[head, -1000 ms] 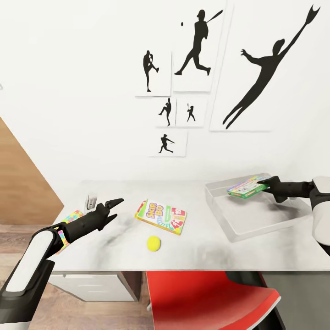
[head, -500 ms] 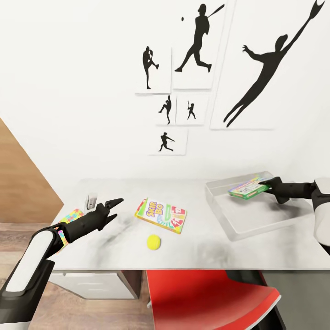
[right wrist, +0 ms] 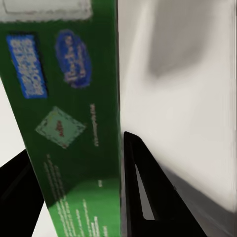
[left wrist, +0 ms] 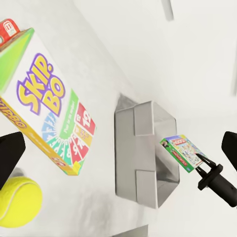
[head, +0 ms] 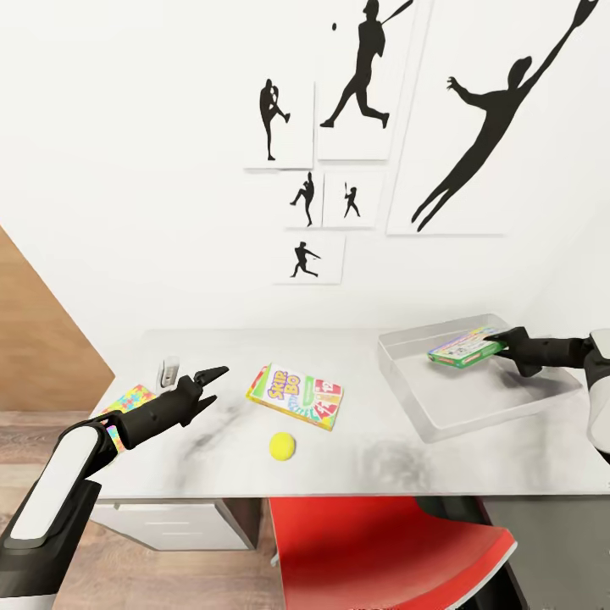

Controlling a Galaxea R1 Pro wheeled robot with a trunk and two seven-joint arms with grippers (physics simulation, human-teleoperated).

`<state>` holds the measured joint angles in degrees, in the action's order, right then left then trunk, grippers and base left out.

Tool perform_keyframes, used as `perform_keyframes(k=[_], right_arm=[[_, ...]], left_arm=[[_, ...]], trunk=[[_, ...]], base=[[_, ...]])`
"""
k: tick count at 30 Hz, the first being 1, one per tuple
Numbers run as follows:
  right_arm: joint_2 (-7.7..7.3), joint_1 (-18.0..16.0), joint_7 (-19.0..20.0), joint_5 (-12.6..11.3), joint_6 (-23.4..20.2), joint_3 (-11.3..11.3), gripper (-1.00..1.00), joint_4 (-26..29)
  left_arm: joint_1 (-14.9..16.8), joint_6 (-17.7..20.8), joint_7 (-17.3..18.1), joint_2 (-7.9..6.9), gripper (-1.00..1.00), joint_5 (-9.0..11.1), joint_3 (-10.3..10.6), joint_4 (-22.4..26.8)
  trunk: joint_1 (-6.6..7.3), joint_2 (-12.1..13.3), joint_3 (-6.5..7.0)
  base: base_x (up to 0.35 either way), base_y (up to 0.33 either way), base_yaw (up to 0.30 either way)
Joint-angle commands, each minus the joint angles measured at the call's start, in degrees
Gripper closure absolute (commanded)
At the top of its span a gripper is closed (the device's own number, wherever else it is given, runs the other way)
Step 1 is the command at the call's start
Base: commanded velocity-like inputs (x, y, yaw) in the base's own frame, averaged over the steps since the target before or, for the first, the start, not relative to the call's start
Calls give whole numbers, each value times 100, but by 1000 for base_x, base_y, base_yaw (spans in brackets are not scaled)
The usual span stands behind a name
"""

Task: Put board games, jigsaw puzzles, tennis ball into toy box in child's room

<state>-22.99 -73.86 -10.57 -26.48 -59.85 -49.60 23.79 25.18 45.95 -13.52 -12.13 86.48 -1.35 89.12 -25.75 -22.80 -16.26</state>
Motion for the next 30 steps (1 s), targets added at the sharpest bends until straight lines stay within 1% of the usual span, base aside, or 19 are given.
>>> perform_keyframes(k=[1,7,18,23,30], right_arm=[[2,-9,-59,-55,-15,-31,100,3],[8,-13,-59,-58,-15,-32,100,3],[53,-12,-55,-59,-15,-33,100,3],[47,-26,-53,-59,-15,-33,100,3],[20,-51,-51,-59,-15,-33,100,6]], left_arm=[[4,19,-54,0,-100,62,-6,6],[4,19,-54,0,-100,61,-6,7],[4,19,-55,0,-100,62,-6,5],[4,19,-55,0,-100,60,-6,5],[4,19,-53,0,-100,61,-6,3]], trunk=[[-3,-12,-19],[-3,-12,-54],[-3,-12,-68],[-3,-12,-75],[-3,-12,-120]], base=[[0,0,-93],[0,0,-82],[0,0,-18],[0,0,-2],[0,0,0]])
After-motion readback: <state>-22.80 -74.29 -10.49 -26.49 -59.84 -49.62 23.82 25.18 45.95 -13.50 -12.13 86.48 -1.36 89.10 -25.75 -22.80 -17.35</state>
